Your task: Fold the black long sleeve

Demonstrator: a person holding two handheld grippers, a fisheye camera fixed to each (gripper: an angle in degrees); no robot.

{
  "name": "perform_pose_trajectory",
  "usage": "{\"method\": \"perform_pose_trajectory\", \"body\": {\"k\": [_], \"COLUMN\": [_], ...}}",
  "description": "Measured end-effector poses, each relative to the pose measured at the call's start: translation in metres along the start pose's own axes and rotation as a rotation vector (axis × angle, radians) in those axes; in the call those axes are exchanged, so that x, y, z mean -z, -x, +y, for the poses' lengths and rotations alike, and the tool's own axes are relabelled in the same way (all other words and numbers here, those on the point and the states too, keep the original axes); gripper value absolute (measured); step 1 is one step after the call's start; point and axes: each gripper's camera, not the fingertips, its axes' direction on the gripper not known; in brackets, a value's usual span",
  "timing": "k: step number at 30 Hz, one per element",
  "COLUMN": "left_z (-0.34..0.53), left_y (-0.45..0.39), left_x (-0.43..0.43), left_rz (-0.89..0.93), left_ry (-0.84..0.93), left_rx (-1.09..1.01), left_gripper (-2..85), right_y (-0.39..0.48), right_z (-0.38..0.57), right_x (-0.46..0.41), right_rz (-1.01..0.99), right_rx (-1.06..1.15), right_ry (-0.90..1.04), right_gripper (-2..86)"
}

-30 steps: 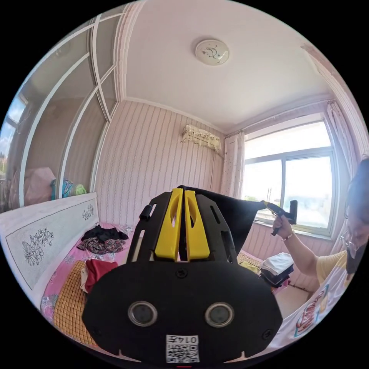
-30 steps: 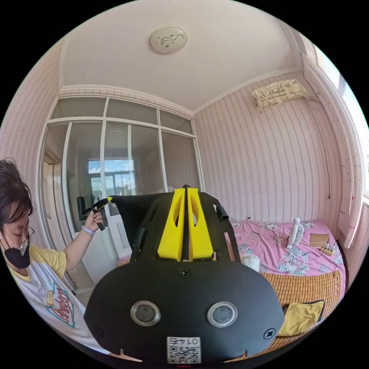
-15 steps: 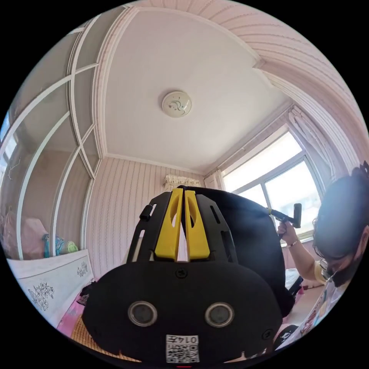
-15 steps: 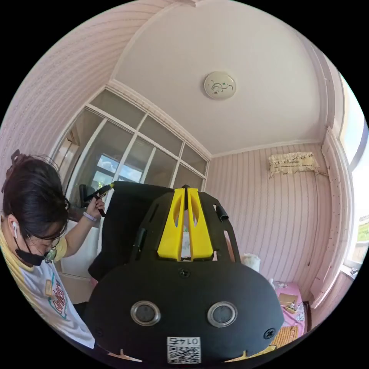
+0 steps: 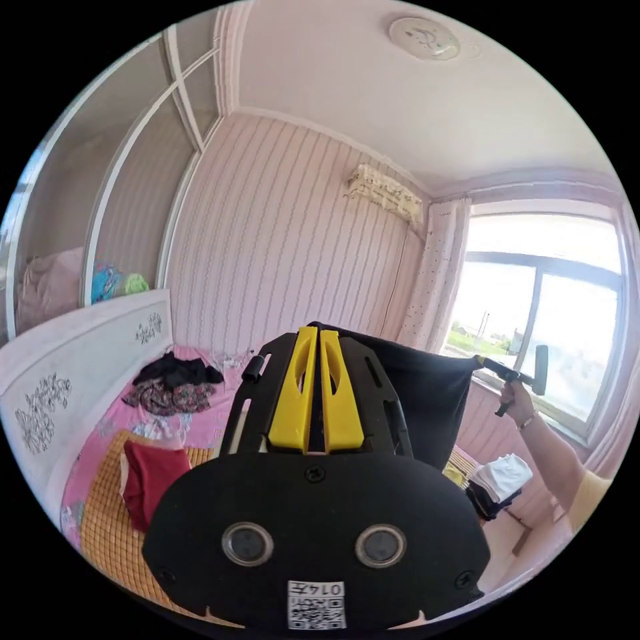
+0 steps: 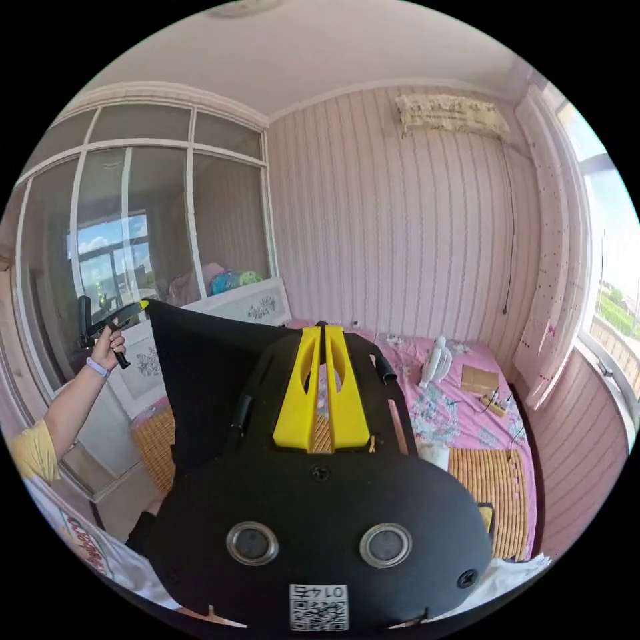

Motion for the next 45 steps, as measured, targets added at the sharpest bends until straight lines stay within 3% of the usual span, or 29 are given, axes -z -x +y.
{"method": "perform_pose_trajectory", "body": {"k": [3,8,14,19,26,31,36,40,43,45], "left_z": [-0.022,0.041,0.215,0.365,0.517,0.538,0.541,0.558,0.578,0.583], "left_y": [-0.008,0.034,0.106,0.148,0.204,0.228,0.258,0.268,0.264,0.262], "left_x": [-0.005,-0.043,-0.097,-0.127,-0.143,-0.144,-0.143,-0.172,-0.202,-0.211], "left_rz": [-0.013,0.024,0.13,0.087,0.005,0.04,-0.003,0.016,0.006,-0.085], "left_ry": [-0.07,0.052,0.401,0.684,1.059,1.119,1.072,1.134,1.238,1.275], "left_rx": [-0.084,-0.06,0.124,0.263,0.435,0.489,0.517,0.503,0.448,0.346], "left_gripper": [-1.0,-1.0,-1.0,-1.0,-0.9,0.2,4.8,7.6,7.6,2.8], "right_y": [0.01,0.009,-0.003,-0.004,0.015,0.034,0.043,0.056,0.067,0.072], "right_z": [-0.022,0.037,0.214,0.386,0.494,0.517,0.516,0.525,0.531,0.532], "right_x": [0.007,-0.03,-0.104,-0.16,-0.189,-0.198,-0.206,-0.235,-0.251,-0.256], "right_rz": [0.024,-0.056,-0.127,-0.157,-0.165,-0.126,-0.029,-0.007,0.06,0.068], "right_rx": [0.08,0.089,-0.092,-0.383,-0.56,-0.507,-0.499,-0.516,-0.471,-0.451], "right_ry": [-0.132,-0.076,0.27,0.612,0.882,1.027,0.999,1.045,1.096,1.122], "right_gripper": [0.3,0.3,0.4,0.5,0.8,2.1,6.5,10.1,6.7,3.0]}}
